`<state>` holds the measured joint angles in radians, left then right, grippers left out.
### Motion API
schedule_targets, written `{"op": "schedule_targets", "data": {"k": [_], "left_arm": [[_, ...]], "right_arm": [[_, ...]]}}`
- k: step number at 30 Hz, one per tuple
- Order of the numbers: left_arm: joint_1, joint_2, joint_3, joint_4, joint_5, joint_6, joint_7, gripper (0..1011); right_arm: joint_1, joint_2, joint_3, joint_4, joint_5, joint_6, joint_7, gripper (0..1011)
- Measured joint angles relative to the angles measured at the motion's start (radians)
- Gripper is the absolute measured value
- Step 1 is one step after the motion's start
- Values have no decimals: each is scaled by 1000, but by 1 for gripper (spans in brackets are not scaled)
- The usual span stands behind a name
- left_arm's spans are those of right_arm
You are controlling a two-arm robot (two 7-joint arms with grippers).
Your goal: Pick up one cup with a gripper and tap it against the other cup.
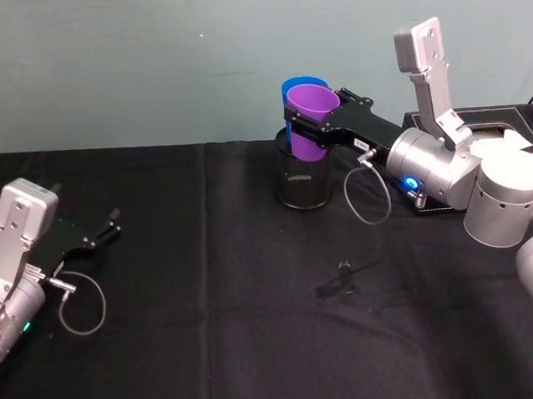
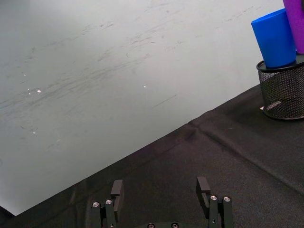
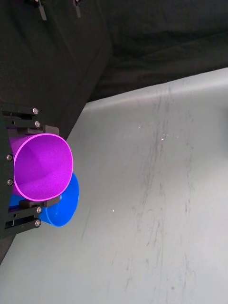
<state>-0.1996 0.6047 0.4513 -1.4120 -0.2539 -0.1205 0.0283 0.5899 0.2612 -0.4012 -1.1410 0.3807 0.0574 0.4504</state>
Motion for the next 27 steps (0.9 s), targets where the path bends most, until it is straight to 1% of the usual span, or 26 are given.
{"op": "schedule_targets", "data": {"k": [27], "left_arm": [[0,0,0,0,0,0,0,1000]], "right_arm": [[0,0,0,0,0,0,0,735]]}}
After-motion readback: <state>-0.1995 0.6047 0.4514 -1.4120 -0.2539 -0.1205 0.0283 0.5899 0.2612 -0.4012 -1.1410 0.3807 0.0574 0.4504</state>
